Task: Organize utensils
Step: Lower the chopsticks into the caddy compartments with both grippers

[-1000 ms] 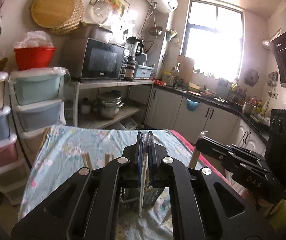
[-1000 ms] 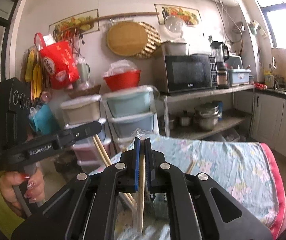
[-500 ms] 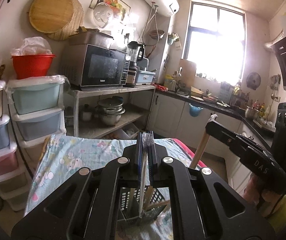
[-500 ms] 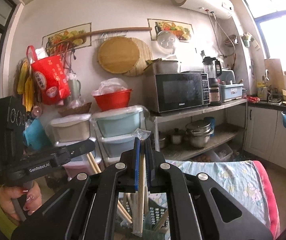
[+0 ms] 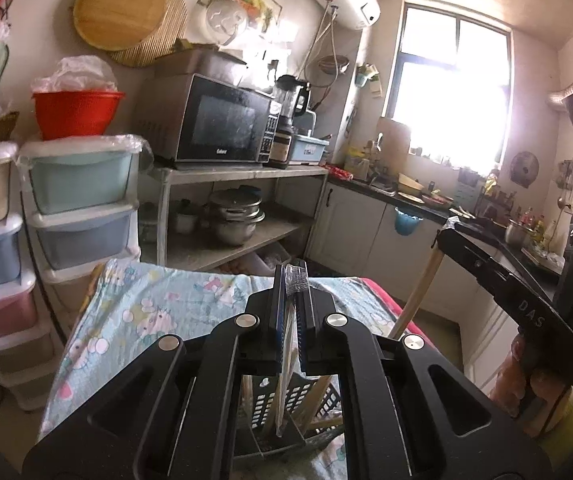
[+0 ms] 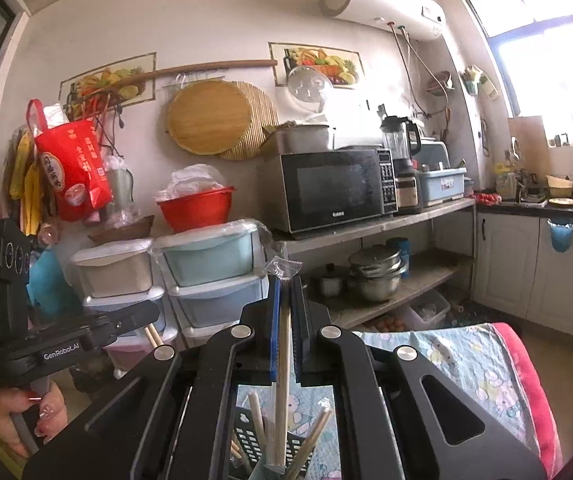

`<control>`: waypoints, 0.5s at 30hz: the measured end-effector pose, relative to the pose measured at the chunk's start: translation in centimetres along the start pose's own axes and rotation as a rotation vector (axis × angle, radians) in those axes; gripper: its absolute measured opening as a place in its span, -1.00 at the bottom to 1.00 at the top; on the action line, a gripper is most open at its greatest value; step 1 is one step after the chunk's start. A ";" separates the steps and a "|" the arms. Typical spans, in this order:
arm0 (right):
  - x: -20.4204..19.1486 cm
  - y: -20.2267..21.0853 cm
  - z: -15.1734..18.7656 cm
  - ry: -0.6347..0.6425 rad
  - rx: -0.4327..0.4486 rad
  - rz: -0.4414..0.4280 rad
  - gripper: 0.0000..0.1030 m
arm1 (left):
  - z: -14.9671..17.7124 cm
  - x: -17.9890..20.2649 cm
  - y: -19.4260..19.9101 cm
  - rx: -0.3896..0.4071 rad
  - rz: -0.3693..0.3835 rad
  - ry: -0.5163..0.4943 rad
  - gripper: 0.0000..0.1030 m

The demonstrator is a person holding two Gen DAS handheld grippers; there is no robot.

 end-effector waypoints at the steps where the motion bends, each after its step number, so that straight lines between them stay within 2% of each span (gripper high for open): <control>1: 0.1 -0.2 0.2 -0.002 -0.003 0.002 -0.90 | 0.2 -0.2 -0.3 -0.005 -0.007 0.001 -0.95; 15: 0.6 -2.9 4.0 -0.026 -0.087 0.007 -0.90 | 2.9 -1.0 -3.6 -0.080 -0.030 0.001 -0.95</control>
Point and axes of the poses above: each gripper's, at about its wrist camera, not at the fingertips, and y roughly against the way its jaws point, x to its right, z to its underside, the point moved 1 cm from there along -y, roughly the way its jaws point
